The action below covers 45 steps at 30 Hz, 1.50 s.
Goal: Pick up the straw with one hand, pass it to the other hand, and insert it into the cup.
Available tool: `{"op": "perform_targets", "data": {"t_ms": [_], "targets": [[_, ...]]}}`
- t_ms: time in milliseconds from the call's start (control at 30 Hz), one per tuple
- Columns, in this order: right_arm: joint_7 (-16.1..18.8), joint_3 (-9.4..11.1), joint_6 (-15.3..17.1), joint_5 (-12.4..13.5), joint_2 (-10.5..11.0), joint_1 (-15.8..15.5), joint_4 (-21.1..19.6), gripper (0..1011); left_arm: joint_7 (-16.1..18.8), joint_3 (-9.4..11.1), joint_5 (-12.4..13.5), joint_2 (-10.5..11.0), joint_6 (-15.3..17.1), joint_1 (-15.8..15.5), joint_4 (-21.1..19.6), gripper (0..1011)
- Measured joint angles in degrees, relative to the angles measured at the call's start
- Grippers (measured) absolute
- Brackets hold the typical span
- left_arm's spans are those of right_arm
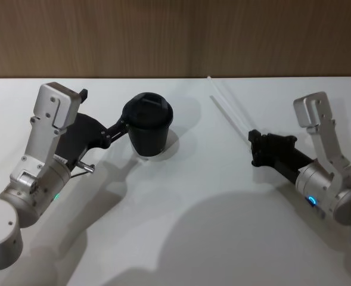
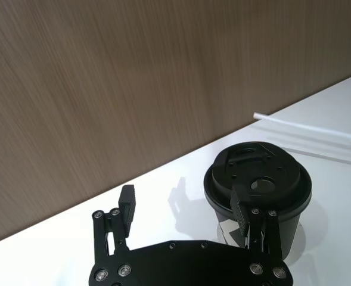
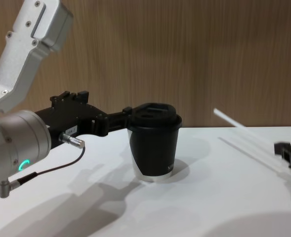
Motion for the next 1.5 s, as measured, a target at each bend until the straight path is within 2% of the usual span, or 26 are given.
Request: {"op": "perform_targets", "data": {"t_ms": [300,700,1067,1267,1500], "targets": [[2.5,0.5,-4.6,1.4,0.8,0.1,-2.7,6,0.0,0.0,0.0,0.0,0.0,0.0,0.0,1003],[9.4,0.3,-10.5,5.9,1.5,2.3,-3.8,6,0.0,0.0,0.0,0.0,0.0,0.0,0.0,1003],[17.0,-1.0,-14.0,11.1,1.4,5.6,-1.7,6,0.0,0.0,0.0,0.0,0.0,0.0,0.0,1003],[22.3,-2.4,-15.8,14.1,1.0,8.0,0.4,6,0.0,0.0,0.0,0.0,0.0,0.0,0.0,1003],[27.3,-3.9,-17.1,16.5,0.5,10.4,2.6,6,0.0,0.0,0.0,0.0,0.0,0.0,0.0,1003]]}}
